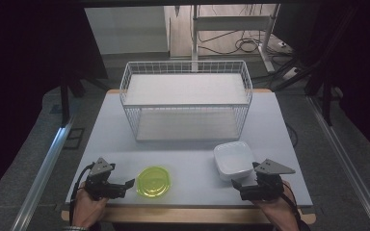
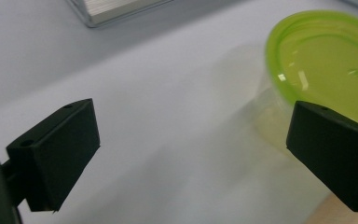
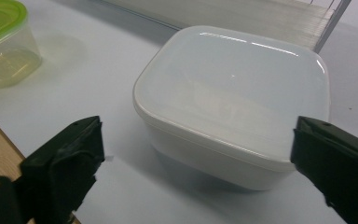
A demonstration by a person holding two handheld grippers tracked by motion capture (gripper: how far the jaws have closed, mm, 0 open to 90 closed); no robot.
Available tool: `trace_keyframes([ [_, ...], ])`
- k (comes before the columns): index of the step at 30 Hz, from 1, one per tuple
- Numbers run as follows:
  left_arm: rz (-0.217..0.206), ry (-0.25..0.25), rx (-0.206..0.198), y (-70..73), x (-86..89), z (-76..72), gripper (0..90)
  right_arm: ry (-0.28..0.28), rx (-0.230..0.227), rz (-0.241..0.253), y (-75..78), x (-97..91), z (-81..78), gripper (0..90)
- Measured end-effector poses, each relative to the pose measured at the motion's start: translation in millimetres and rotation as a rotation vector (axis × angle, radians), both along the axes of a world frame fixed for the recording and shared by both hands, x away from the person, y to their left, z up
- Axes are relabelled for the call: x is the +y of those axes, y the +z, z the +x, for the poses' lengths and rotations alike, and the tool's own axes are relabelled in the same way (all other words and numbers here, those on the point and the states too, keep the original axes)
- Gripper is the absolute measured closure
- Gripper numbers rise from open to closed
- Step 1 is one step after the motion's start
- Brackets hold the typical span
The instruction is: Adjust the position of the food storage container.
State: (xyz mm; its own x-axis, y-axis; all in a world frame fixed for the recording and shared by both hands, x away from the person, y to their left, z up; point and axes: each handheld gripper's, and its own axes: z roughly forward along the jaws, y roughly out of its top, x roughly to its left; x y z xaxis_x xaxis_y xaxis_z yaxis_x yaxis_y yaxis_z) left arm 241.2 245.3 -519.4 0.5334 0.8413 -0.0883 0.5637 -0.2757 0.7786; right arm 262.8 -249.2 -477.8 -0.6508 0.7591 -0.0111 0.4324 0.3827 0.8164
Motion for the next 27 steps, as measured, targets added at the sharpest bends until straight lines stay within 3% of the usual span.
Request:
trace_keyframes([
  [8, -0.046, 0.025, -0.033, -0.9, 7.7, 0.1, 1.2, -0.009, 0.003, 0.019, -0.4, 0.9, -0.8, 15.2],
  [13, -0.045, 0.032, -0.041, 0.2, 7.9, 0.4, 1.2, -0.007, 0.004, 0.024, -1.0, 0.4, -0.4, 16.1],
  [20, -0.027, 0.033, -0.042, 11.4, 2.5, -2.2, 0.0, -0.003, 0.009, 0.021, -2.2, 2.0, -0.8, 16.5],
  [22, -0.06, 0.01, -0.035, 17.7, 1.2, -3.8, 0.0, -0.005, 0.012, 0.021, -2.5, 2.3, -0.9, 16.5],
  [27, -0.068, -0.005, -0.07, 28.3, -3.4, -10.1, 5.5, -0.011, 0.01, 0.024, -2.5, 1.5, -0.6, 16.4],
])
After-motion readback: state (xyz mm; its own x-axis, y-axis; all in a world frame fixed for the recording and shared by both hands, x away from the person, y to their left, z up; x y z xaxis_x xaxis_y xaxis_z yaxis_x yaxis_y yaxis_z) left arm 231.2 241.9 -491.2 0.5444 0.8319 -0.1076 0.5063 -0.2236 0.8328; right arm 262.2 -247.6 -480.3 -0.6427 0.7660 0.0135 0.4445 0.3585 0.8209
